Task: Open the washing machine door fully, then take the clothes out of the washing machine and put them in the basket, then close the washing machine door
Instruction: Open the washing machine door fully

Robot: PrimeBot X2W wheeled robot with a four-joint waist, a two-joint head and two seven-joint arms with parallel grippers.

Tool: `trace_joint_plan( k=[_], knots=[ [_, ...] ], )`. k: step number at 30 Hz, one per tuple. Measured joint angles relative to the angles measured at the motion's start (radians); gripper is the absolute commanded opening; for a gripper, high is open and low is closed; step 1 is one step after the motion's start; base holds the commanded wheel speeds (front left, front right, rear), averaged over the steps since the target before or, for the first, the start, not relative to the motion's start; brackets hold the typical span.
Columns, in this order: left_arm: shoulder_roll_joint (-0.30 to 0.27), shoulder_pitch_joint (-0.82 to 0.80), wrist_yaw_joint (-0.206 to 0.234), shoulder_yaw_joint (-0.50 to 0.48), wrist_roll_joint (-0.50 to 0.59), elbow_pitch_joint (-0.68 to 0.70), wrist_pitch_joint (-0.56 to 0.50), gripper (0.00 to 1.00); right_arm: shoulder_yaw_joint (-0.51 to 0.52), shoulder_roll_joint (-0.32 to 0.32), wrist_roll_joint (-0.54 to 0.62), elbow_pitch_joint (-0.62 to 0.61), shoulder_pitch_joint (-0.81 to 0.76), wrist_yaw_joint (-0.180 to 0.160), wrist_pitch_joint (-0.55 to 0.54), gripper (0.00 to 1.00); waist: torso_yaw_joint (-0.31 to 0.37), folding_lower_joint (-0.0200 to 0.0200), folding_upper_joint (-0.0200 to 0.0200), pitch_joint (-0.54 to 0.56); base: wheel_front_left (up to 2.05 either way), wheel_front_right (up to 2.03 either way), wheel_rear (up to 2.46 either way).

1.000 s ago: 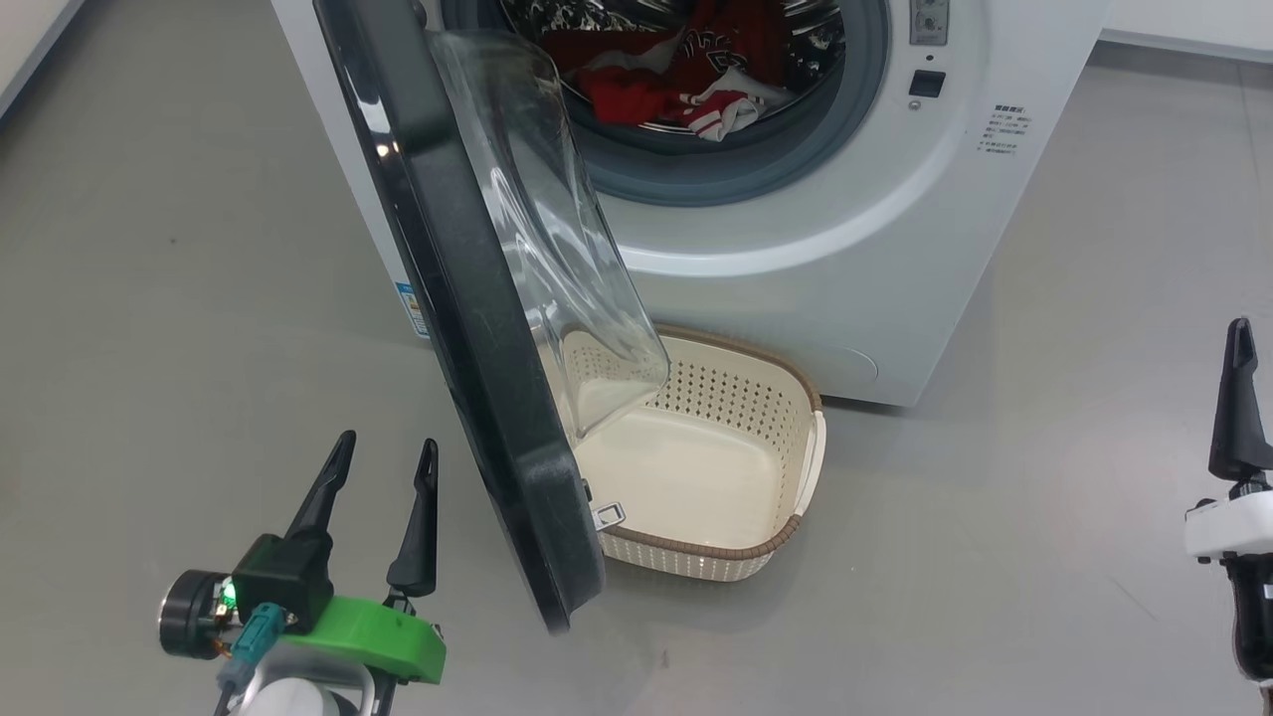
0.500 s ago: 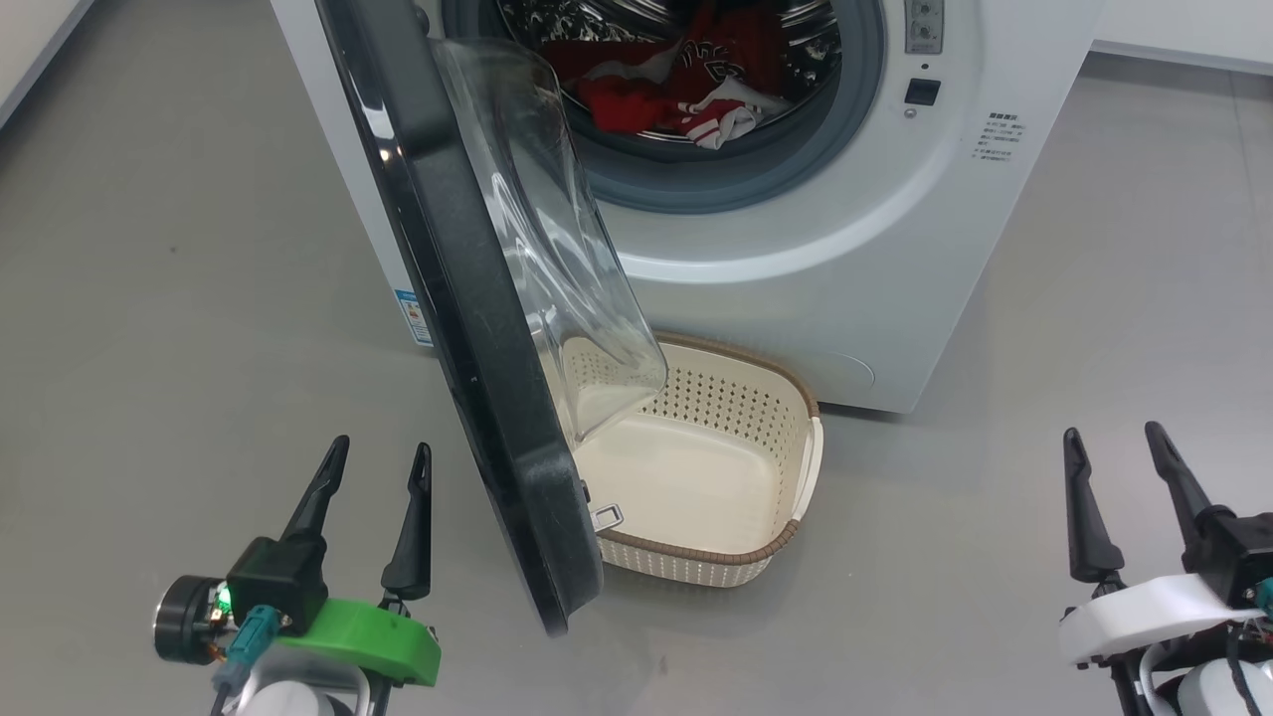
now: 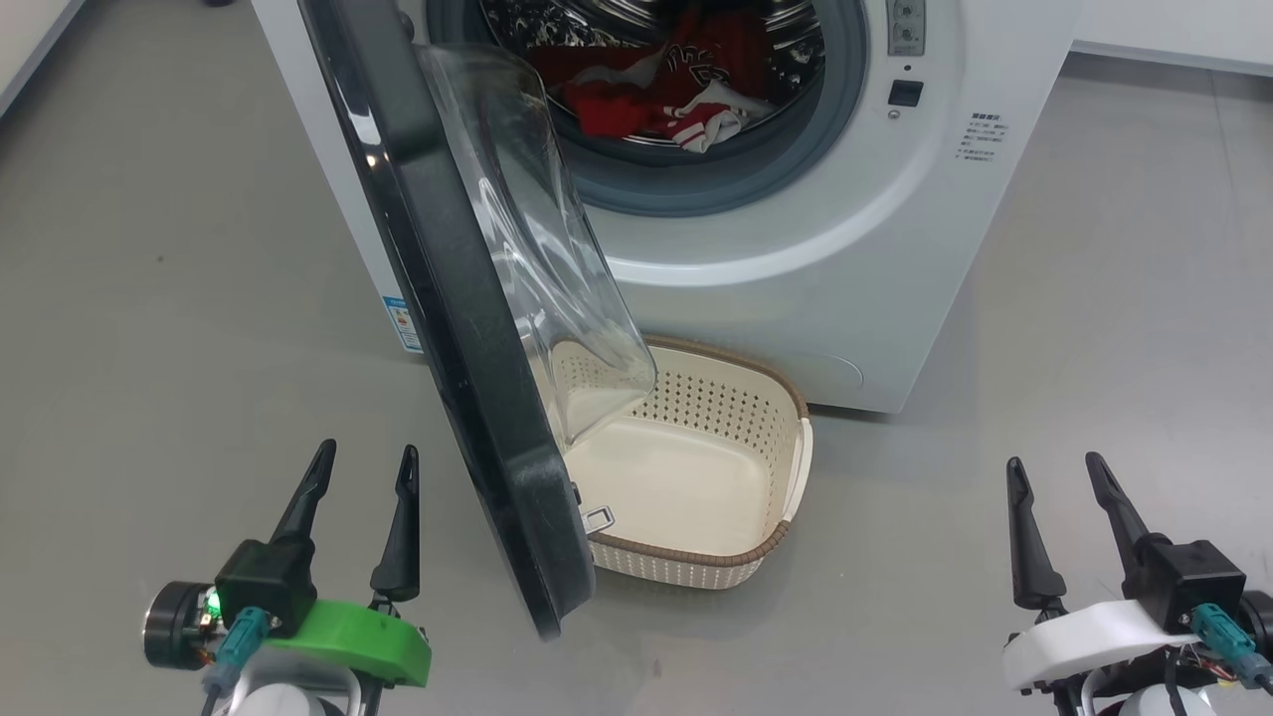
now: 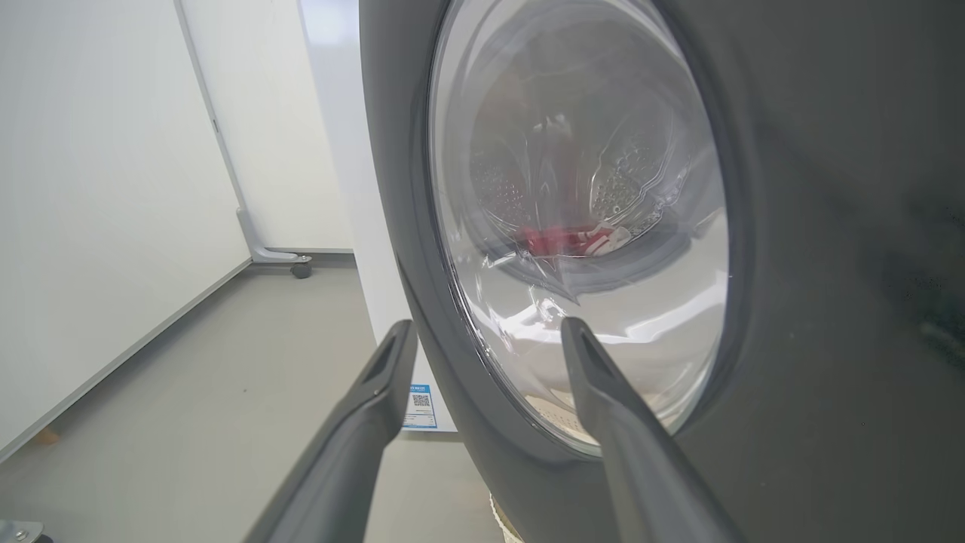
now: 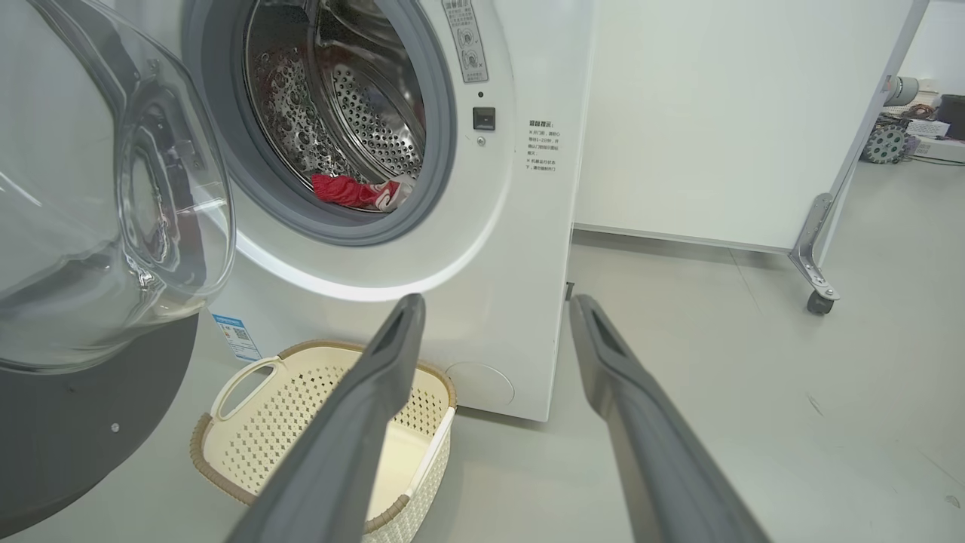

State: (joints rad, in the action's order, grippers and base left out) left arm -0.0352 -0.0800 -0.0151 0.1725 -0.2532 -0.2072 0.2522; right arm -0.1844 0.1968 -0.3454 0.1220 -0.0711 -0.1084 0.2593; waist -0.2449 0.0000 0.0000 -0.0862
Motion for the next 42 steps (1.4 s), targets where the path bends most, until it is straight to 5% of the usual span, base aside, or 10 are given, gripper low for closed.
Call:
trace_joint_plan(
  k=[24,25,27,28,42],
  knots=[
    [0.0,0.003,0.0,-0.005,0.0,-0.012,0.0,1.0,0.025,-0.046,0.048,-0.017,-0.016,-0.007,0.0,1.0,0.005,0.0,0.0,0.007,0.0,0.0,0.0],
    [0.0,0.003,0.0,-0.005,0.0,-0.012,0.0,0.86,0.026,-0.047,0.049,-0.017,-0.017,-0.007,0.0,1.0,0.005,0.0,0.0,0.008,0.0,0.0,0.0],
    [0.0,0.003,0.0,-0.005,0.0,-0.015,0.0,0.14,0.03,-0.048,0.049,-0.017,-0.019,-0.007,0.0,1.0,0.006,0.0,0.0,0.01,0.0,0.0,0.0],
    [0.0,0.003,0.0,-0.005,0.0,-0.016,0.0,0.0,0.032,-0.048,0.049,-0.017,-0.02,-0.007,0.0,1.0,0.006,0.0,0.0,0.01,0.0,0.0,0.0],
    [0.0,0.003,0.02,-0.027,0.009,0.015,0.0,0.0,0.045,-0.057,0.067,-0.018,-0.021,-0.007,0.0,1.0,0.009,0.0,0.0,0.021,0.0,0.0,0.0]
  ],
)
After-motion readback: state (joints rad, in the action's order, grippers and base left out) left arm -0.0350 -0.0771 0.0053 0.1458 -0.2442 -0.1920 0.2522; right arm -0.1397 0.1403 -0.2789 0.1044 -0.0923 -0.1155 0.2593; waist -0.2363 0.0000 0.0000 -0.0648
